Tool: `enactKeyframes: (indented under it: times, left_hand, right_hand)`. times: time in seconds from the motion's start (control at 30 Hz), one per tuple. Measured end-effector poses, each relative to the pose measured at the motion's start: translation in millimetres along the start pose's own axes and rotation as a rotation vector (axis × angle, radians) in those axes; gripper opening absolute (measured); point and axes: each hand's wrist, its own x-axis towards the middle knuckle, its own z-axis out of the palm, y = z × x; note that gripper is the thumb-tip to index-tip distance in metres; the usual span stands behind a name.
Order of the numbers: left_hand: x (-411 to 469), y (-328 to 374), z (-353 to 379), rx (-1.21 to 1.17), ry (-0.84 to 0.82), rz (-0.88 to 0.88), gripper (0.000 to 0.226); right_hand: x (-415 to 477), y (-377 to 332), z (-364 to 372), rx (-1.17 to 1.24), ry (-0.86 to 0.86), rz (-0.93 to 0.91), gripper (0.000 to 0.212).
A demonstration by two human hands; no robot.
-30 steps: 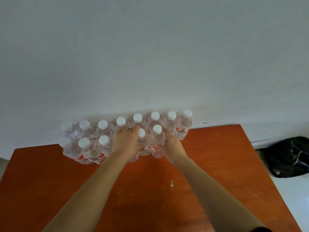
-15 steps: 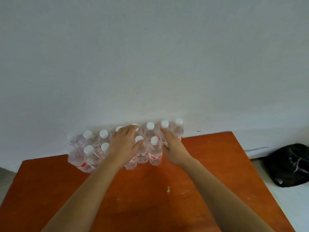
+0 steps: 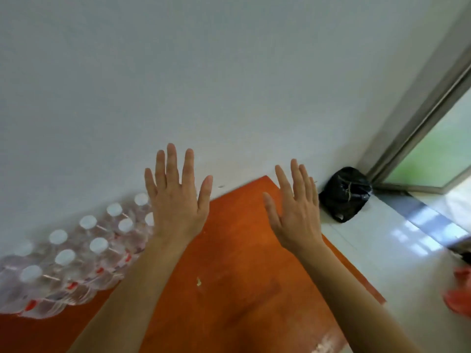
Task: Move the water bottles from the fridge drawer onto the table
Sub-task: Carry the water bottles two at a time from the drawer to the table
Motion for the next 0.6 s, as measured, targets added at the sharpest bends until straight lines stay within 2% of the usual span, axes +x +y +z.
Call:
enactKeyframes:
  times: [0.17, 0.33, 0.5, 0.6]
  left_hand:
    - [-13, 125, 23, -0.134, -0.077, 0.209, 0.069]
    - [-49, 265, 12, -0.22, -0.111, 0.469, 0.07]
    - [-127, 406, -4, -0.288, -0.126, 0.654, 0.071]
    - [-191, 493, -16, -0.37, -0.158, 0.731, 0.069]
  right_hand:
    - [-53, 100, -77, -0.136, 0.122, 0.224, 0.064]
    - [-126, 182, -174, -0.223, 0.265, 0.436, 0.064]
    - [-230, 262, -266, -0.261, 0.398, 0.545, 0.064]
    - [-304, 310, -325, -0.291, 0.411, 0.609, 0.064]
